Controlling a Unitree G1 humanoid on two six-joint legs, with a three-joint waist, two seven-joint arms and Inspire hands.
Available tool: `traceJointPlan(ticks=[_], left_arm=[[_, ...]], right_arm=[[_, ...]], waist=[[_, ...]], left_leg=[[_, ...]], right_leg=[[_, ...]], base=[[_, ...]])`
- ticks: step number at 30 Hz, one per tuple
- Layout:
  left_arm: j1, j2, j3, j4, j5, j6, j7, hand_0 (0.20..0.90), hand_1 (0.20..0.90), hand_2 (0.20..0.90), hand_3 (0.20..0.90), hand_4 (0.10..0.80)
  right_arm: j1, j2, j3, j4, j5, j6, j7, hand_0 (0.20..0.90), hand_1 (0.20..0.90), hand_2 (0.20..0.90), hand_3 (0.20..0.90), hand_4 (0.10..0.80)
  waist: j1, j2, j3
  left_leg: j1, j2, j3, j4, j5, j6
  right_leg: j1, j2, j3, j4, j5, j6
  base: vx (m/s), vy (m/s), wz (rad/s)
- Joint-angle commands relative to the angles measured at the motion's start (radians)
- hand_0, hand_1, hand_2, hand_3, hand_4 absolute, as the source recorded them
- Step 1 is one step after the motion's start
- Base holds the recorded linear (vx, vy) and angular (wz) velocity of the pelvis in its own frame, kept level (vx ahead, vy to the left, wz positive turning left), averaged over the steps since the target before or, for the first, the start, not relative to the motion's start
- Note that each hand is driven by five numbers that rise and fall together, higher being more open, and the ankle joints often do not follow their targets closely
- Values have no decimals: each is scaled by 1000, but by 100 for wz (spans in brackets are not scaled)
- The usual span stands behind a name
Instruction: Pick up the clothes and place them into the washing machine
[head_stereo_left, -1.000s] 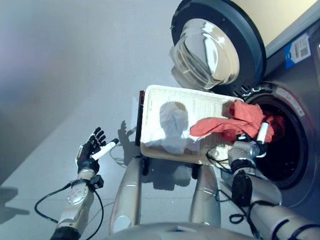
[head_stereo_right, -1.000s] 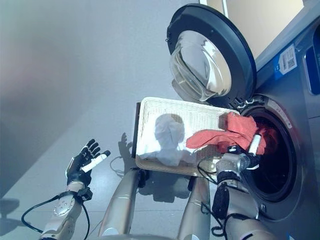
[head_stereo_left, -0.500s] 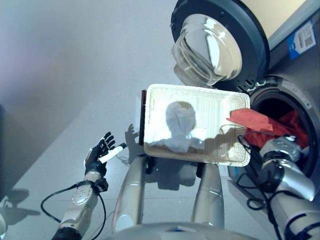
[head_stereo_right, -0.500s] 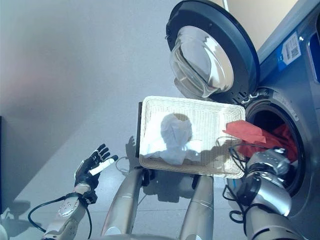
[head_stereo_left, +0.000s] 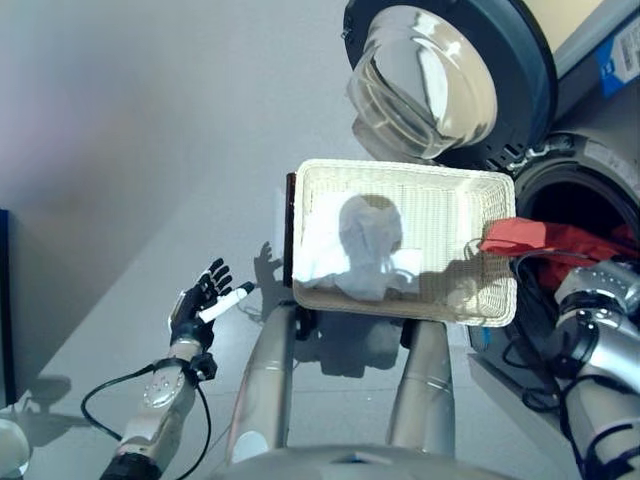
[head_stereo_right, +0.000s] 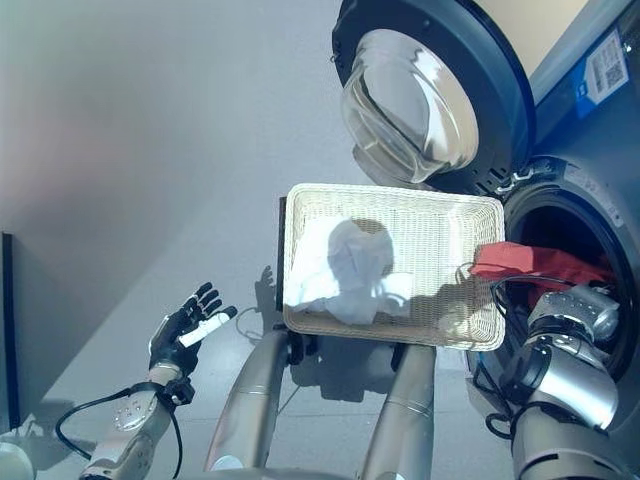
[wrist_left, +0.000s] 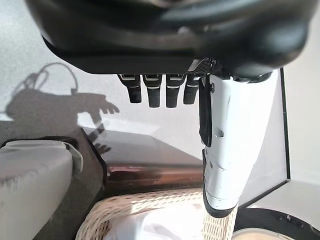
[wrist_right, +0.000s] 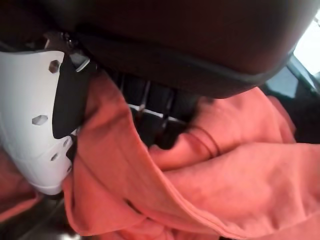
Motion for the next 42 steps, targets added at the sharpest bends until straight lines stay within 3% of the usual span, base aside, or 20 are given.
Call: traceJointPlan(ticks=[1,2,11,13,18,20,24,25,26,27,29,31,34,35,36,42], left_arm=[[38,41,50,-54,-11,-87,9,900,900,900,900,800],[36,48,57,-50,-7,-92,5,900,900,900,900,800],[40,43,66,-32,2,-104,-3,900,900,900,900,800],[45,45,68,-30,10,-114,-7,900,900,900,900,800],[57,32,100,-26,77,-158,2,900,900,900,900,800],[59,33,105,-22,85,-162,-2,900,900,900,900,800],[68,36,128,-30,82,-157,-4,900,900,900,900,800],[70,36,129,-29,82,-156,-4,900,900,900,900,800],[76,37,139,-36,82,-156,-9,900,900,900,900,800],[78,37,139,-35,82,-155,-10,900,900,900,900,800],[82,40,142,-40,84,-162,-10,900,900,900,900,800],[87,47,139,-37,88,-165,-22,900,900,900,900,800],[92,56,141,-50,91,-169,-27,900,900,900,900,800],[93,64,139,-60,89,-169,-30,900,900,900,900,800],[94,64,139,-59,89,-169,-30,900,900,900,900,800],[88,81,113,-69,88,-158,-55,900,900,900,900,800]], right_arm=[[36,-144,87,-22,-112,-39,70,900,900,900,900,800],[36,-154,109,16,-135,0,84,900,900,900,900,800],[27,-158,176,24,-237,46,103,900,900,900,900,800],[42,-158,238,11,-385,98,76,900,900,900,900,800],[220,-89,480,-200,-1040,239,-29,900,900,900,900,800],[231,-87,511,-176,-1118,281,-32,900,900,900,900,800],[217,-17,568,-103,-1170,332,16,900,900,900,900,800],[217,-17,569,-102,-1171,332,15,900,900,900,900,800],[224,-7,621,-111,-1265,356,18,900,900,900,900,800],[225,-6,622,-111,-1265,357,18,900,900,900,900,800],[236,3,635,-99,-1301,367,15,900,900,900,900,800],[223,-7,681,-14,-1398,414,4,900,900,900,900,800],[177,-19,689,47,-1406,430,10,900,900,900,900,800],[156,-24,685,78,-1384,434,20,900,900,900,900,800],[156,-24,686,79,-1384,434,20,900,900,900,900,800],[93,-75,818,208,-1570,535,31,900,900,900,900,800]], waist=[[-17,6,-53],[-11,5,-57],[-6,-4,-57],[-5,-7,-55],[-15,-25,-36],[-15,-28,-36],[-14,-41,-37],[-13,-41,-42],[-14,-43,-38],[-13,-43,-42],[-12,-42,-41],[-2,-38,-43],[9,-31,-46],[13,-31,-44],[14,-31,-48],[33,-25,-47]], left_leg=[[30,39,-81,-62,27,-104],[33,39,-79,-67,29,-103],[43,33,-75,-82,36,-97],[45,31,-73,-86,40,-95],[50,31,-65,-89,53,-90],[50,31,-65,-90,55,-89],[54,30,-66,-97,58,-89],[66,33,-69,-88,25,-93],[50,31,-66,-95,60,-89],[61,35,-69,-85,27,-94],[57,35,-71,-81,27,-93],[52,34,-74,-74,24,-93],[47,34,-72,-73,26,-93],[38,30,-68,-89,64,-87],[49,34,-71,-79,30,-92],[54,34,-69,-91,39,-97]], right_leg=[[-10,12,-14,17,6,-48],[-9,12,-16,17,8,-47],[-2,12,-14,4,23,-43],[1,12,-14,-1,30,-42],[8,11,-12,-20,58,-42],[11,11,-13,-24,61,-41],[20,11,-18,-38,71,-42],[28,13,-17,-23,38,-37],[17,12,-18,-38,72,-43],[25,14,-17,-22,38,-37],[19,14,-15,-17,37,-39],[17,11,-17,-10,33,-38],[13,8,-18,-9,33,-37],[6,5,-19,-31,73,-41],[14,7,-18,-15,39,-36],[17,1,-23,-20,45,-32]], base=[[0,0,0],[0,0,0],[0,0,0],[0,0,0],[-41,17,-1],[0,0,0],[20,-5,1],[0,0,0],[78,-12,5],[0,0,0],[29,-9,-6],[0,0,0],[-41,4,0],[0,0,0],[0,0,0],[15,-1,0]])
